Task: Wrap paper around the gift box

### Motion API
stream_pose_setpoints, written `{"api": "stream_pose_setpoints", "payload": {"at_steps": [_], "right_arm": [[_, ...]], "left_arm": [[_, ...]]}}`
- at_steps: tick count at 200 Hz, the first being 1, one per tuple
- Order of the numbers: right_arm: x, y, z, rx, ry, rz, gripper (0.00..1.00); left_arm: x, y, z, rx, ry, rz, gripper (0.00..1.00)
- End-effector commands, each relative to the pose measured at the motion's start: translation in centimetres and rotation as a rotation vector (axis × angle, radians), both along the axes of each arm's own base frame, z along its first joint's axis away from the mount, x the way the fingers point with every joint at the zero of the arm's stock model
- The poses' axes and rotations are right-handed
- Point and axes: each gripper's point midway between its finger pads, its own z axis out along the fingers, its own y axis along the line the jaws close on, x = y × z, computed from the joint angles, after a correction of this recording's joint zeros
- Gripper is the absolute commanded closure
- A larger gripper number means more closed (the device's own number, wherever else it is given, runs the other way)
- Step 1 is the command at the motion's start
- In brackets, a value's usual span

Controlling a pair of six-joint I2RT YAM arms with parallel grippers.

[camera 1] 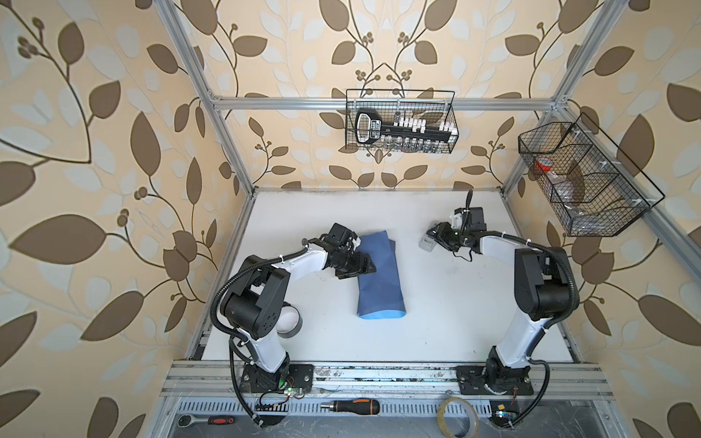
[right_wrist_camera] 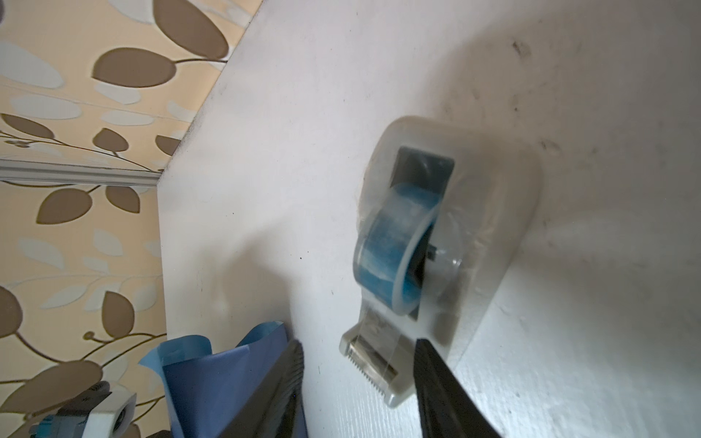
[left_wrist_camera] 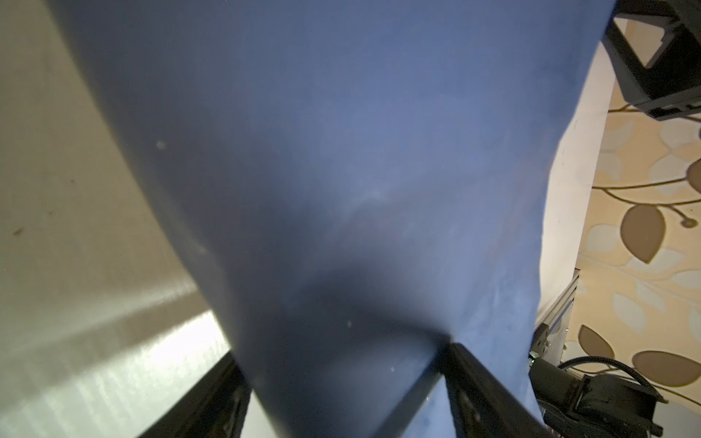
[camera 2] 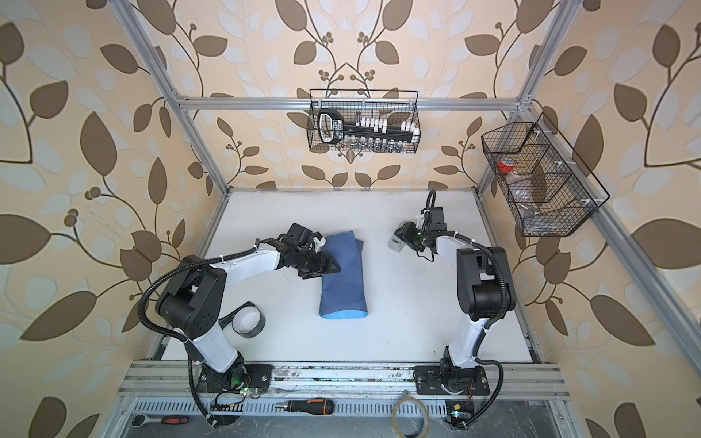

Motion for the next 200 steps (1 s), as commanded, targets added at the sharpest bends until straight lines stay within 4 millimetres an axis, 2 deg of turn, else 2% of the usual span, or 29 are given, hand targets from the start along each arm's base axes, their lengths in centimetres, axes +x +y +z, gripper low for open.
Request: {"api": "stream_pose_setpoints", "payload": {"at_steps": [1, 119, 200], "right_arm": [[0.3, 0.2, -0.6, 0.028, 0.007, 0.001, 0.52], [-1.0, -0.2, -2.3, 0.005, 0.054, -0.024, 0.55], [-0.7, 0.1, -3.2, 0.032, 0.069, -0.037, 0.60]], "left_arm": [[-2.1, 2.9, -5.2, 0.194, 0.116, 0.024, 0.20], [-2.0, 2.8, -5.3, 0.189, 0.114, 0.025, 0.21], [-1.9, 2.7, -5.3, 0.187, 0.113, 0.026, 0.21]]}}
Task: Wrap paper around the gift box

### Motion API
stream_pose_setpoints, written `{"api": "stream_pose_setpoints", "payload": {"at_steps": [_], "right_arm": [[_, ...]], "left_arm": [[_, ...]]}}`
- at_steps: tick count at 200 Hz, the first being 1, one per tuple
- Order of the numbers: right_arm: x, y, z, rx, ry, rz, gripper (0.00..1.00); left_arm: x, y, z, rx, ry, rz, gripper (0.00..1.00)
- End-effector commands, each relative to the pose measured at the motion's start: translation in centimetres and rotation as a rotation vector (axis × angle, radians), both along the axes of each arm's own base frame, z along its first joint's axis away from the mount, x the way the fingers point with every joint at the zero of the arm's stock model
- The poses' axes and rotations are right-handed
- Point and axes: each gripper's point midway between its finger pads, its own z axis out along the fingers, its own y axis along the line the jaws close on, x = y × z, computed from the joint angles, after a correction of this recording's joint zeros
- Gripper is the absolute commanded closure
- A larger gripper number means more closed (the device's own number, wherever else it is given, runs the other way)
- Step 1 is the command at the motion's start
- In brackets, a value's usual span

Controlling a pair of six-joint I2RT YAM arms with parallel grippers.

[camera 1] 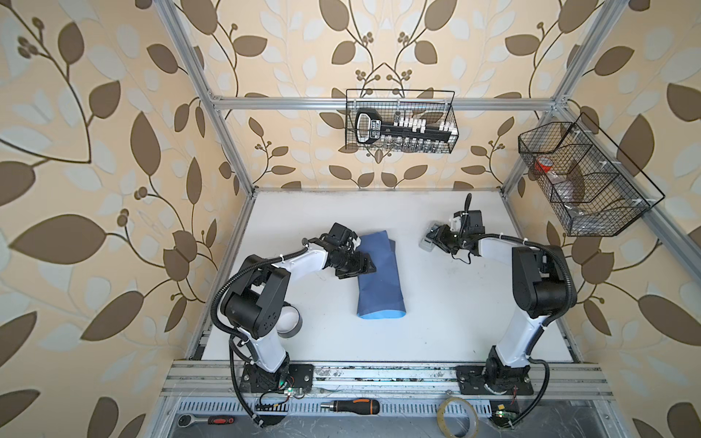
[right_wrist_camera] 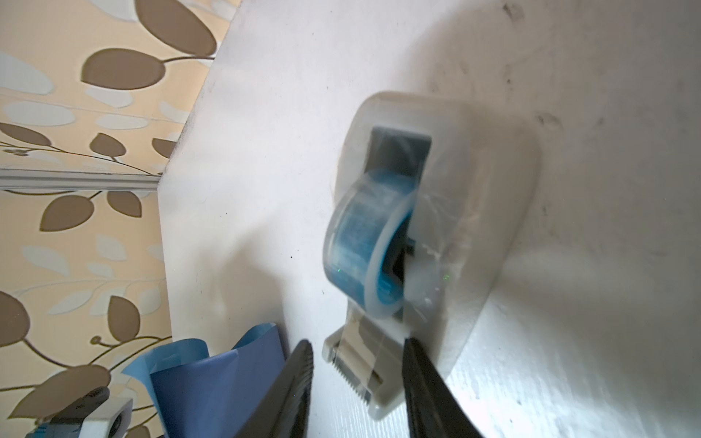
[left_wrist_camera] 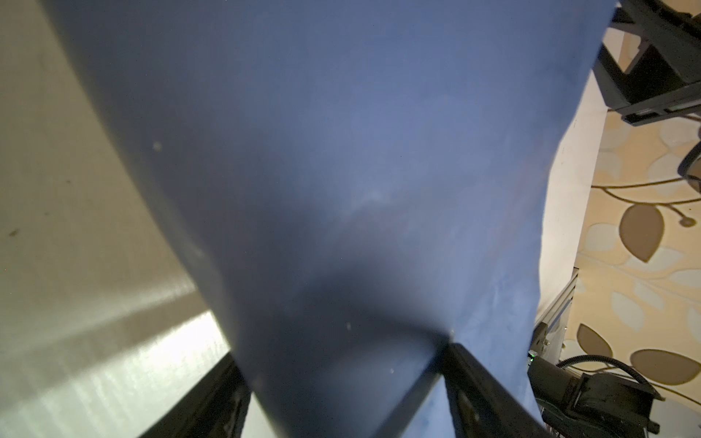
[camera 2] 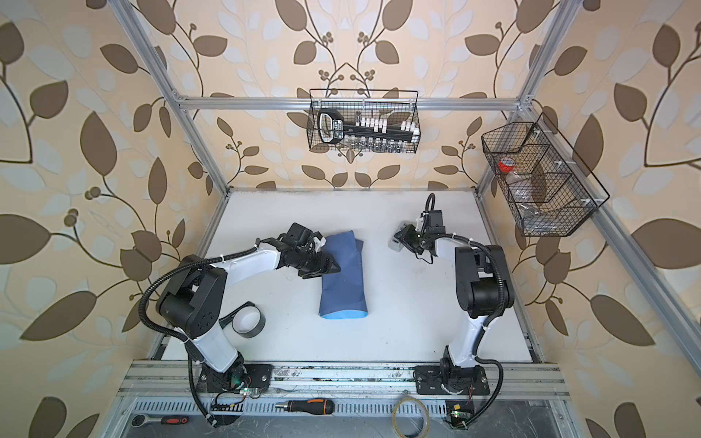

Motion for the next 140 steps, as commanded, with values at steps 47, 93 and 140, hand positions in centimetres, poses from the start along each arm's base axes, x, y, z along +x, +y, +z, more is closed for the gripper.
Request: {"api": "stream_pose_setpoints", "payload": {"at_steps": [47, 93, 140], "right_arm": [[-0.6, 0.0, -2.4, 0.021, 0.053, -0.038, 0.64], [-0.8, 0.1, -3.0, 0.042, 0.063, -0.051, 0.68], [-0.8, 0.4, -3.6, 0.074, 0.071, -0.054, 0.70]], "left_arm": [[-1.8, 2.9, -5.2, 0.191, 0.106, 0.031, 0.21], [-1.8, 2.8, -4.9, 0.189, 0.101, 0.033, 0.21], [-1.7, 2.7, -5.0, 0.187, 0.102, 0.031, 0.21]]}}
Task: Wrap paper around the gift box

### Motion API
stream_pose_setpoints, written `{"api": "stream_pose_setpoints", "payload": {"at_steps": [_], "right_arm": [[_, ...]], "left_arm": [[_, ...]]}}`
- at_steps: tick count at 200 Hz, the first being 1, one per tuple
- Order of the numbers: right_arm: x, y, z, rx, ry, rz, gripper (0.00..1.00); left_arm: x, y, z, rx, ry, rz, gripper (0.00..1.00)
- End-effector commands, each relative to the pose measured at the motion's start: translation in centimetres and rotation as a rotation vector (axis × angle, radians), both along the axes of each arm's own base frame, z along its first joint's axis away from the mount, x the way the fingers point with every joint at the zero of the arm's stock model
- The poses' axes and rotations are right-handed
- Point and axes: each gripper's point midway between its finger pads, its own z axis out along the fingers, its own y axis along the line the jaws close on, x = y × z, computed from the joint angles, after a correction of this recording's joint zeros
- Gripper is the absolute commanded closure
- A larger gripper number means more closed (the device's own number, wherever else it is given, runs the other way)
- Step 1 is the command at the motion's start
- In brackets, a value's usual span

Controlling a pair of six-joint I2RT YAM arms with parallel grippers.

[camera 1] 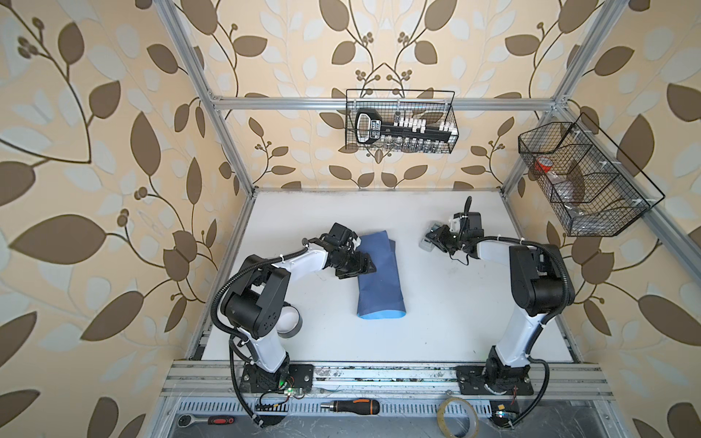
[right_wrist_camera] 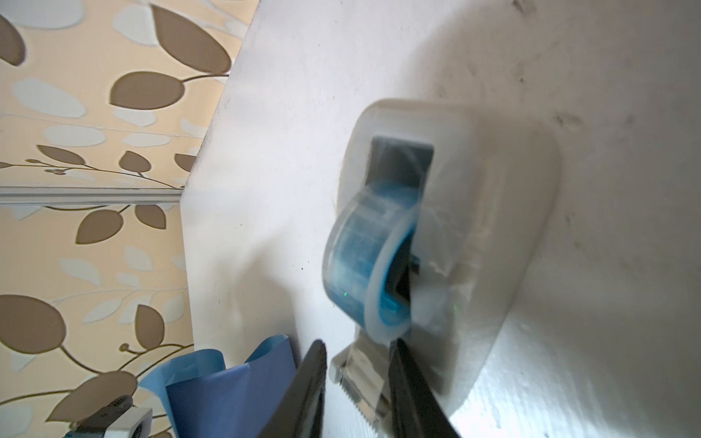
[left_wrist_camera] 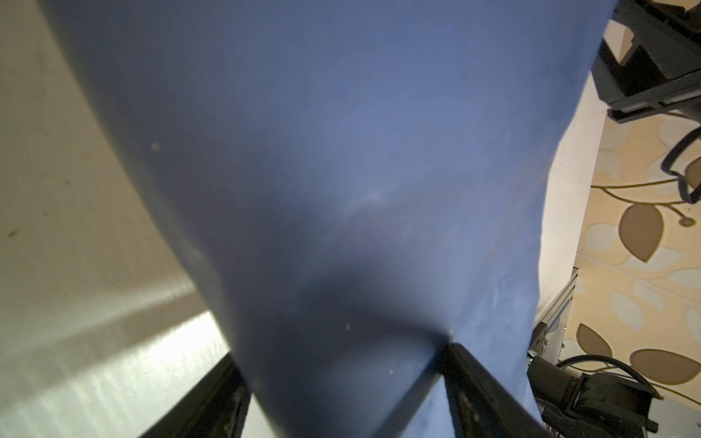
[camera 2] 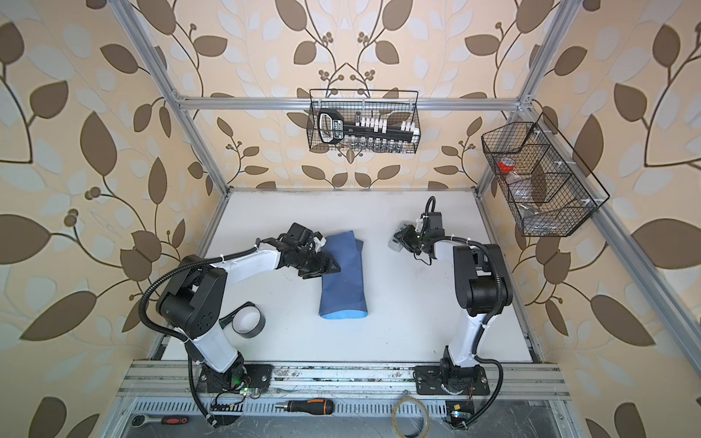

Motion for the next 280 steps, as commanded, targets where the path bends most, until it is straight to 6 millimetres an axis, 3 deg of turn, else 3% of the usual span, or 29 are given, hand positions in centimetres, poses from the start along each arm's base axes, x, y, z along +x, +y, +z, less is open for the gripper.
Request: {"api": "stream_pose_setpoints", "payload": {"at_steps": [1, 280], "right_arm": [[-1.4, 0.0, -3.2, 0.010, 0.094, -0.018, 0.70], [-1.8, -0.1, -4.1, 0.154, 0.093, -0.099, 0.79]], "left_arm": [[-1.7, 2.8, -5.0, 0.188, 0.102, 0.031, 0.21], [-1.7, 2.7, -5.3, 0.188, 0.106, 0.033, 0.21]]}}
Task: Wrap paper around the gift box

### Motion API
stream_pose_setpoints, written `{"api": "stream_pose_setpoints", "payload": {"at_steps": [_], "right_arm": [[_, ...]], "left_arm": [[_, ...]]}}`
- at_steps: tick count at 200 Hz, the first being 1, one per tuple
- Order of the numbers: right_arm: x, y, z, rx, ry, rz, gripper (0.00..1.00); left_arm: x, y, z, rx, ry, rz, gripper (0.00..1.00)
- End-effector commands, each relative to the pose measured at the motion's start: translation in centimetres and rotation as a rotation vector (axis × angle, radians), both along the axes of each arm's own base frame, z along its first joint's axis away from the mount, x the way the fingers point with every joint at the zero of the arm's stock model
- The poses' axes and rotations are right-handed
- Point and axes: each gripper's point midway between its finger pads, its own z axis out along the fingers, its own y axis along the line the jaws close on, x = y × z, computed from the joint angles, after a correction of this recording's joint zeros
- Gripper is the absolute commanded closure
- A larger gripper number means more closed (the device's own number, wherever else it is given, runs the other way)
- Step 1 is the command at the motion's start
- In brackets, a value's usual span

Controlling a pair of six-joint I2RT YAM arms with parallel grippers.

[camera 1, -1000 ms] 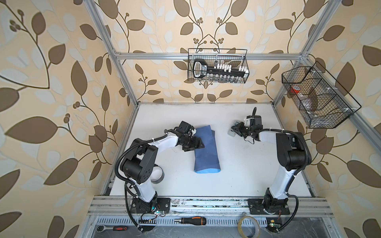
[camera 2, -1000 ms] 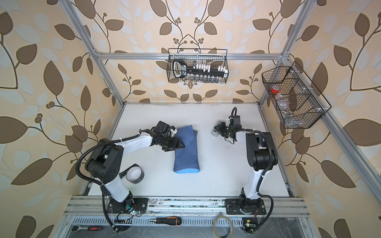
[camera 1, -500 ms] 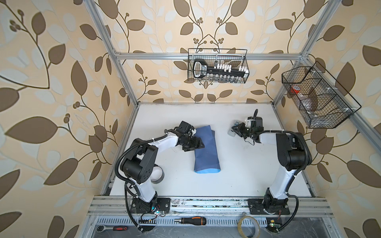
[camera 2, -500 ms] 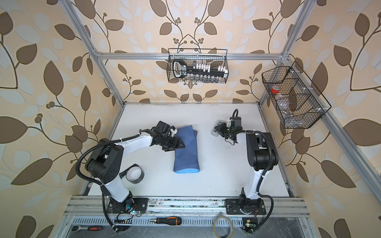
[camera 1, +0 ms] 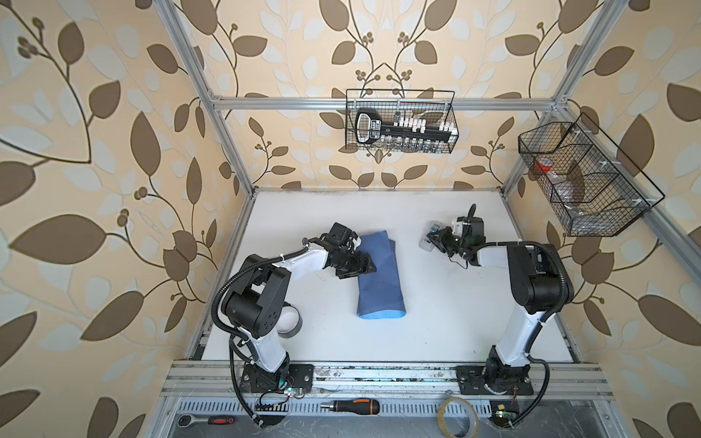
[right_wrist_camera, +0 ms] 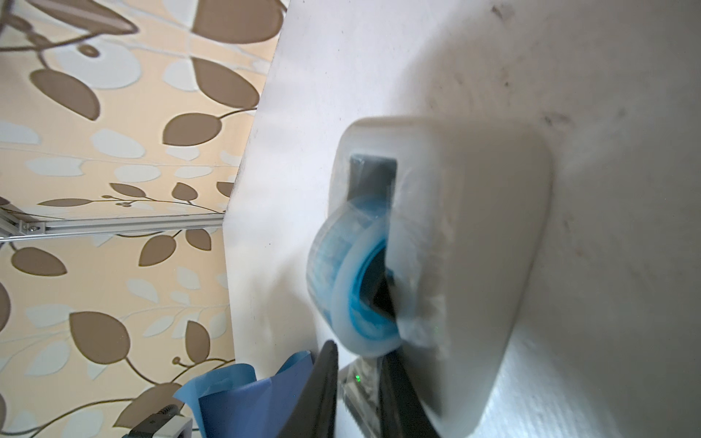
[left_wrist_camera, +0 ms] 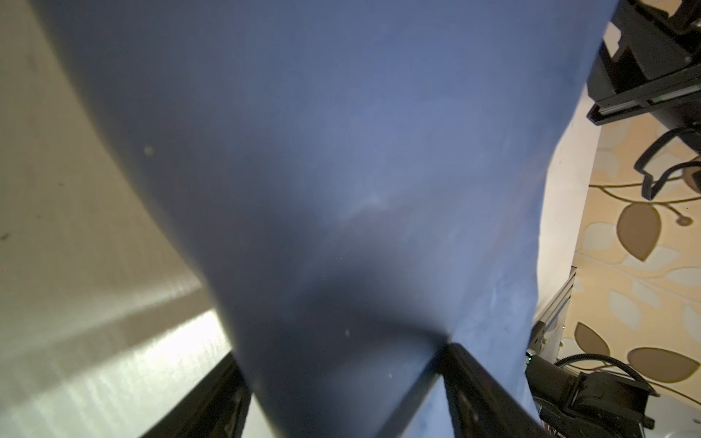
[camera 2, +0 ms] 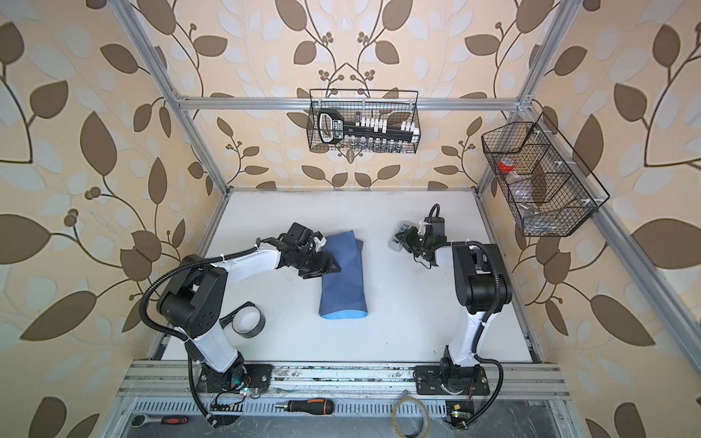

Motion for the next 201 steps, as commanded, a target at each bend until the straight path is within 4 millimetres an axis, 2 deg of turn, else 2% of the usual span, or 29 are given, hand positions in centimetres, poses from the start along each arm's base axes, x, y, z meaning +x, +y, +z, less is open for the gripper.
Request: {"api": "stream_pose_setpoints", "payload": {"at_steps": [1, 77, 148, 178, 201], "right_arm": [[-2.1, 0.2, -3.9, 0.026, 0.139, -0.015, 0.79], [-2.0, 0.1, -3.6, 0.037, 0.128, -0.022, 0.84], [-1.8, 0.2, -2.8, 0.081, 0.100, -0.039, 0.95], [-1.4, 0.3, -1.7, 0.124, 0.070, -0.046, 1.00], [-1.1, 0.2, -0.5, 0.152, 0.037, -0.052, 1.00]], "left_arm": [[-1.7, 2.8, -5.3, 0.192, 0.104, 0.034, 0.21], [-1.5, 2.7, -5.2, 0.187, 0.102, 0.036, 0.21], [-1.8, 2.8, -5.8, 0.192, 0.112, 0.038, 0.21], [-1.7, 2.8, -5.7, 0.193, 0.109, 0.037, 0.21], [-1.6, 2.8, -5.6, 0.192, 0.108, 0.039, 0.22]]}}
